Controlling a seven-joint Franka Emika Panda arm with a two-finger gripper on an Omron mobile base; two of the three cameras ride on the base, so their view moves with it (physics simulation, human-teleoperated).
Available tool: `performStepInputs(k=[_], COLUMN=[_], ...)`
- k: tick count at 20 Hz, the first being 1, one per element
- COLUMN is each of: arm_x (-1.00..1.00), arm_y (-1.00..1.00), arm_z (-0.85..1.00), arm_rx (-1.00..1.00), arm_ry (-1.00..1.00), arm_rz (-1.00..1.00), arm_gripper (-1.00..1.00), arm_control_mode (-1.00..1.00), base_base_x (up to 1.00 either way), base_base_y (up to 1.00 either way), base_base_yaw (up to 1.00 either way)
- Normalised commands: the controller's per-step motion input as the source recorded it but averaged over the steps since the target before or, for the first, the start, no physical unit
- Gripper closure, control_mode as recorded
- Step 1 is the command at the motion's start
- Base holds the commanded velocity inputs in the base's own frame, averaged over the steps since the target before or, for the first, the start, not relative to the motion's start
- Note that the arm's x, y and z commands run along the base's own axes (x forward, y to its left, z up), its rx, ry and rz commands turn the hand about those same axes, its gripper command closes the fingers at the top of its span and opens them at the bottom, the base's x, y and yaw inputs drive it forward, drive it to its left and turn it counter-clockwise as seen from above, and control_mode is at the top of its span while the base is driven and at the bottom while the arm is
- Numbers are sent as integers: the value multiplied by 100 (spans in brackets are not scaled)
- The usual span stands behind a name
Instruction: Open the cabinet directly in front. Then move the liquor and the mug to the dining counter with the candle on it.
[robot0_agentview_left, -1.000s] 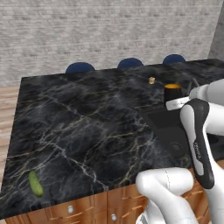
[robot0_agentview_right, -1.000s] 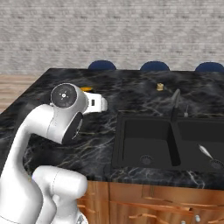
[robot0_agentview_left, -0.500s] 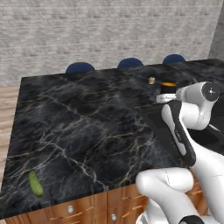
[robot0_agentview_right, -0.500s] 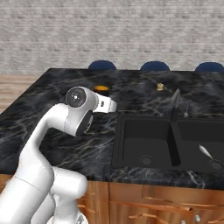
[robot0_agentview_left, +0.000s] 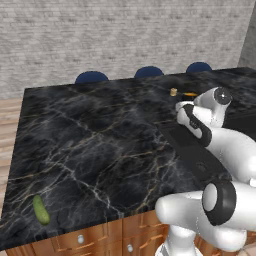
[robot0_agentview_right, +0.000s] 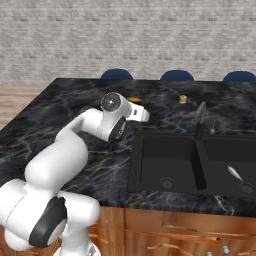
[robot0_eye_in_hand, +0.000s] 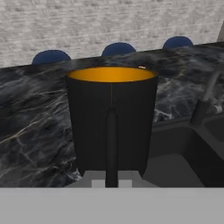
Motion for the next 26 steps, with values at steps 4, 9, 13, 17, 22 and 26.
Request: performStepInputs(k=[4, 9, 13, 17, 22, 26], arm_x=[100, 100, 100, 100, 100, 97], arm_y=[-34, -30, -26, -26, -36, -42], arm_z=[-45, -63, -64, -30, -39, -58], arm_rx=[0, 0, 1, 2, 4, 4], arm_ry=[3, 0, -1, 0, 0, 0], arm_rz=[-3, -5, -7, -4, -3, -2], arm_gripper=[100, 100, 100, 100, 100, 100], arm_control_mode=[-100, -100, -100, -100, -100, -100], base_base_x=[0, 0, 0, 0, 0, 0], base_base_y=[0, 0, 0, 0, 0, 0], base_base_yaw=[0, 0, 0, 0, 0, 0])
